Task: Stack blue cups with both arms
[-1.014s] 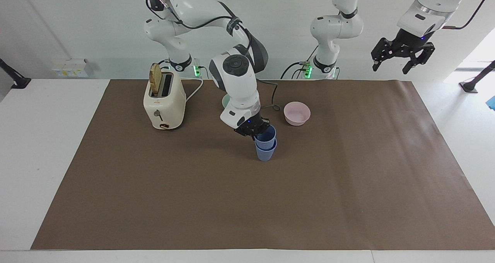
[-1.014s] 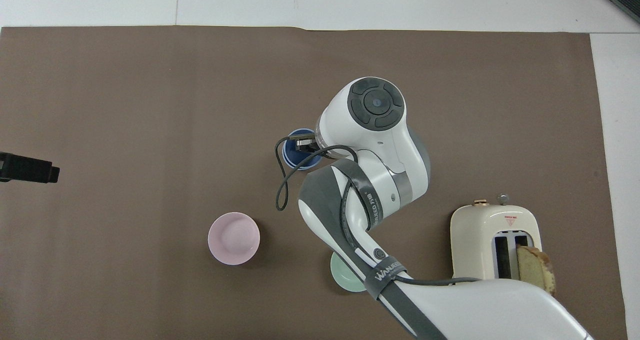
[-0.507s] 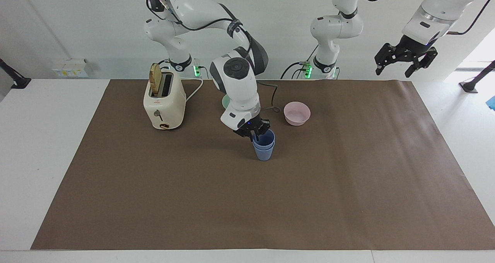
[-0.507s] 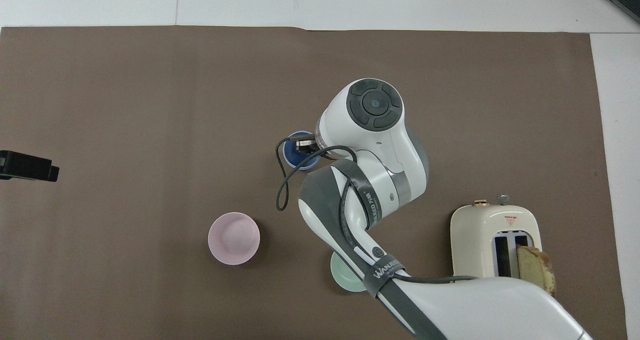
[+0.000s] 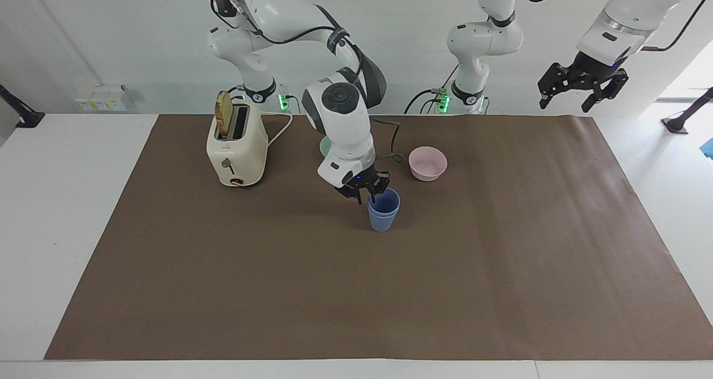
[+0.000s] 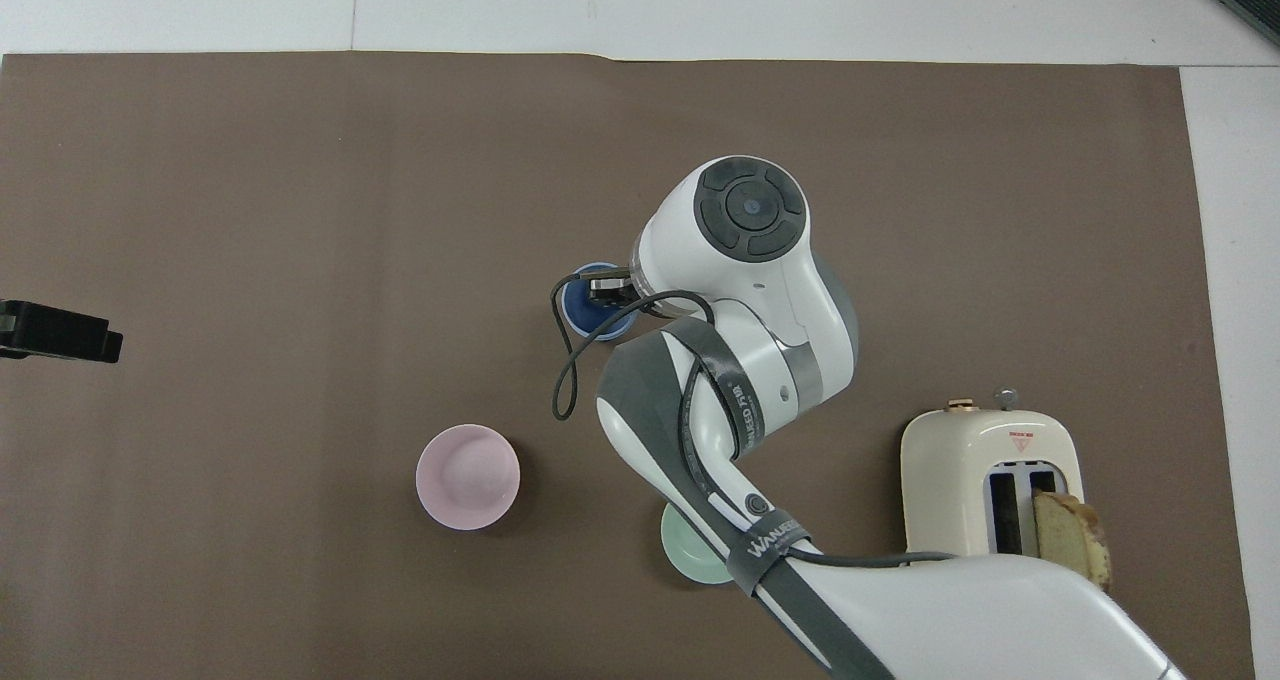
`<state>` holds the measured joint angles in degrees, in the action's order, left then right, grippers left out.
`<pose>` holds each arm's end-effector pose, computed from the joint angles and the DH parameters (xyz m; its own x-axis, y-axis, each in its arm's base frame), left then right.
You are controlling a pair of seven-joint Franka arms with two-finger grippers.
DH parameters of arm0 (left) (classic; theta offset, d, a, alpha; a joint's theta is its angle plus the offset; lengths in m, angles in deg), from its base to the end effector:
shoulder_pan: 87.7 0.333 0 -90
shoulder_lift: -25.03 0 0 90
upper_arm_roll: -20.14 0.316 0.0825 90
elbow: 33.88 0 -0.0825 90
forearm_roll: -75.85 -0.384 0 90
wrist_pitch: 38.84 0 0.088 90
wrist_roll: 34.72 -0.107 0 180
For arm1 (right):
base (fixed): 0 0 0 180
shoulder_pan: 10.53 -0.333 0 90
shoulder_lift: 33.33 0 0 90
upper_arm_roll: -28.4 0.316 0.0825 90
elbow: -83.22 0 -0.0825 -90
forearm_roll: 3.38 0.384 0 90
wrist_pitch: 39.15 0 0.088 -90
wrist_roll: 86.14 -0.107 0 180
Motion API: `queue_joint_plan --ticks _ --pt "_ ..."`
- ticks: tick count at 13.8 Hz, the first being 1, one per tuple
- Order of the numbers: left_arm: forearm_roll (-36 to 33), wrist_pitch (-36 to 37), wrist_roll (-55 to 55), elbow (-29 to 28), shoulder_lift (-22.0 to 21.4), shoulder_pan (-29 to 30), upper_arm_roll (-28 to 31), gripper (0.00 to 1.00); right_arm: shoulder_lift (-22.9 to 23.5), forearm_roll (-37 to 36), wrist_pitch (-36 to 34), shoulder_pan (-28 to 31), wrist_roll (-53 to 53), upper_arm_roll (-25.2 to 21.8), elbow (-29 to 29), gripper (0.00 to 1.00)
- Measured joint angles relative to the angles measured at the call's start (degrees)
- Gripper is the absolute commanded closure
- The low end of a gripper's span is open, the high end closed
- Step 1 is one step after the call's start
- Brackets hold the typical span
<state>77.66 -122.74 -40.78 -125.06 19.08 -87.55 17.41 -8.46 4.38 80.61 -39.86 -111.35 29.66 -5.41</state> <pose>0.5099 -0.0281 0.6610 0.9880 -0.1531 -0.0204 -0.1525 -0.9879 0.0289 0.5935 0.3561 0.4113 0.9989 0.0273 0.0378 0.0332 -0.9858 -0.1648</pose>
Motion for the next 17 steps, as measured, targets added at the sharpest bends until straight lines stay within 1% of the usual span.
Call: queue_joint_plan --ticks 2,4,8,11,14,17 --pt "0.0 -0.1 0.0 0.0 0.0 0.0 0.0 0.00 -0.9 0.0 -1.6 0.3 0.0 -0.5 0.7 0.00" --pt "0.0 -0.2 0.0 0.0 0.0 0.0 0.0 0.00 -2.7 -0.1 -6.5 1.7 0.0 -0.9 2.4 0.00" --pt "0.0 -0.9 0.0 -0.3 0.0 0.0 -0.1 0.00 -8.0 -0.5 -13.1 7.4 3.1 -1.1 4.2 0.00" --pt "0.0 -1.1 0.0 -0.7 0.0 0.0 -0.1 0.00 -11.5 -2.4 -16.6 11.3 6.3 -1.2 4.4 0.00" --pt "0.0 -1.2 0.0 -0.7 0.0 0.0 -0.1 0.00 -14.8 -3.4 -19.5 14.1 9.0 -1.2 4.5 0.00" --pt "0.0 -1.2 0.0 -0.7 0.0 0.0 -0.2 0.00 -16.4 -7.4 -21.0 15.3 9.9 -1.2 4.5 0.00"
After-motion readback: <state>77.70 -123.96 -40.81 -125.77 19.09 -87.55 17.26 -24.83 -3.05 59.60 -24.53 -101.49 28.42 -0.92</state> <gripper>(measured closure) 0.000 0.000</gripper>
